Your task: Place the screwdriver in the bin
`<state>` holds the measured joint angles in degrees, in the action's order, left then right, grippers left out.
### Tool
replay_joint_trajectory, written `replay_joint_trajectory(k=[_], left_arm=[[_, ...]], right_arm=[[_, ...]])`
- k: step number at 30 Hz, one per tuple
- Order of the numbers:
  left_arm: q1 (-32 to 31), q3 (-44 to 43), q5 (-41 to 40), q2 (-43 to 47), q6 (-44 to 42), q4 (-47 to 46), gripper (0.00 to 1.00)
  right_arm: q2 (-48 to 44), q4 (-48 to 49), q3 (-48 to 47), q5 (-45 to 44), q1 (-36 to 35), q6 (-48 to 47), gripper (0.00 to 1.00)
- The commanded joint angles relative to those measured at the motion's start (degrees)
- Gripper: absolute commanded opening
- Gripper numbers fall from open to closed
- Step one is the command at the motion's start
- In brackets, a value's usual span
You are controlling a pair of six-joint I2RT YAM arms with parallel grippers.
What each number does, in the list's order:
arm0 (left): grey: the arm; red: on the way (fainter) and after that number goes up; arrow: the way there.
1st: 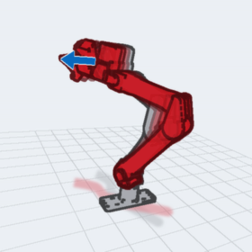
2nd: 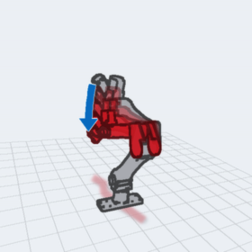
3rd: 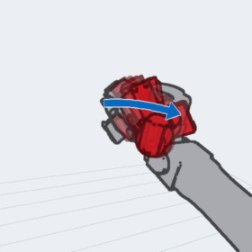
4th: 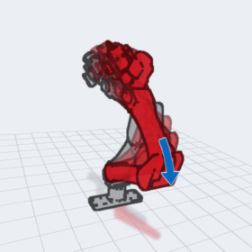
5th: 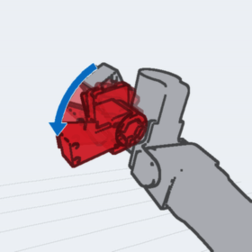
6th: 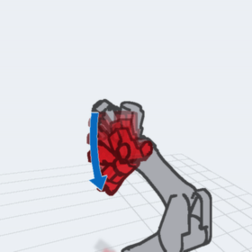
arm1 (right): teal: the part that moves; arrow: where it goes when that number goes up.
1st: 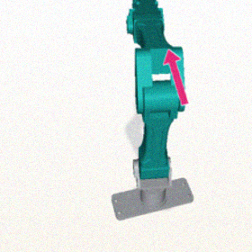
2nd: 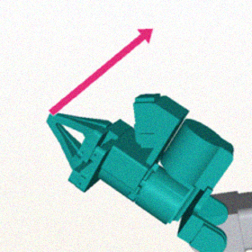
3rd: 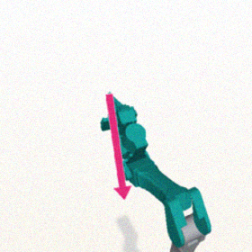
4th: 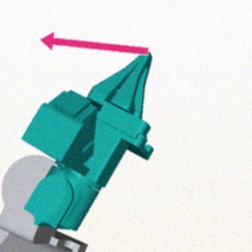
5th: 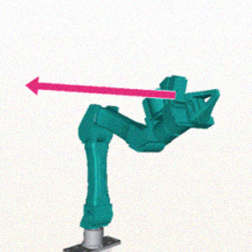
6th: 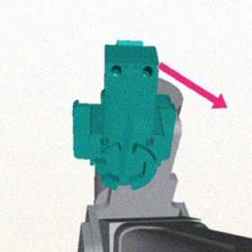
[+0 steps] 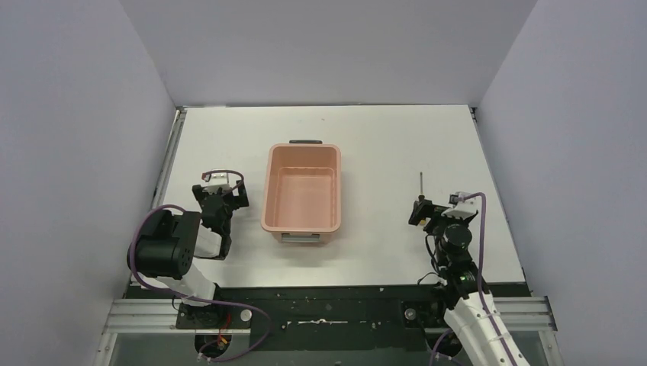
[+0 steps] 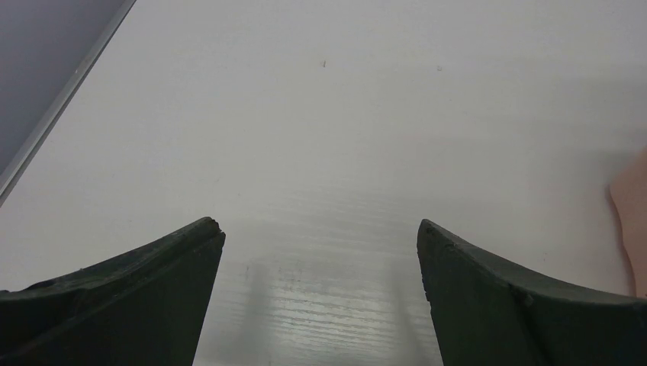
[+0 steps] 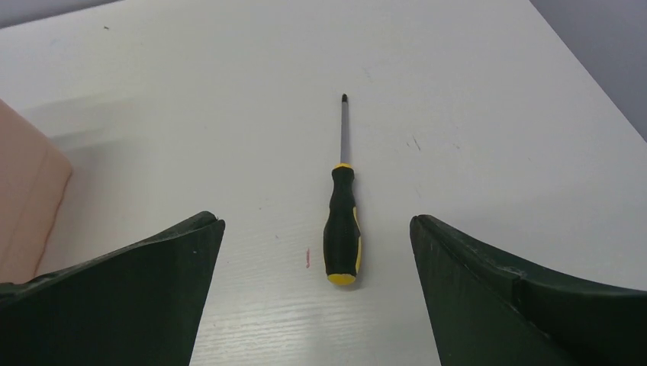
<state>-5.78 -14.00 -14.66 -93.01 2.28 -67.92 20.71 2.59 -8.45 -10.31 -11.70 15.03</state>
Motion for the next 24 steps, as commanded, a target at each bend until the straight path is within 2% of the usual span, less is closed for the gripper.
replay_joint_trajectory(k=[1,7,10,12,19,24], left_arm=[[0.4,-0.4,0.9,0.8,-0.4,-1.6,0.97],[0.4,-0.4,0.8,0.7,-0.4,-1.6,0.97],[0.4,-0.4,0.9,0.8,-0.4,-1.7,0.97],[0.5,-0.4,0.9,0.7,-0.4,-1.6,0.97],[0.4,-0.4,0.8,0.8,-0.4,-1.6,0.97],[0.5,-0.4,0.8,0.8,-0.4,-1.6,0.97]], right_arm=[[6.2,1.8,-6.9,-5.2,-0.1,1.1,1.00],[32.2,-18.2,-33.5,-11.0,1.5,-0.3,1.00],[46.8,-30.0,-46.9,-6.3,4.3,-1.8,1.00],[54.3,-35.2,-52.2,-2.6,5.3,-3.9,1.00],[67.5,-36.8,-54.2,6.2,8.3,-5.4,0.94],[74.8,-35.2,-52.7,9.9,9.1,-5.3,0.81]])
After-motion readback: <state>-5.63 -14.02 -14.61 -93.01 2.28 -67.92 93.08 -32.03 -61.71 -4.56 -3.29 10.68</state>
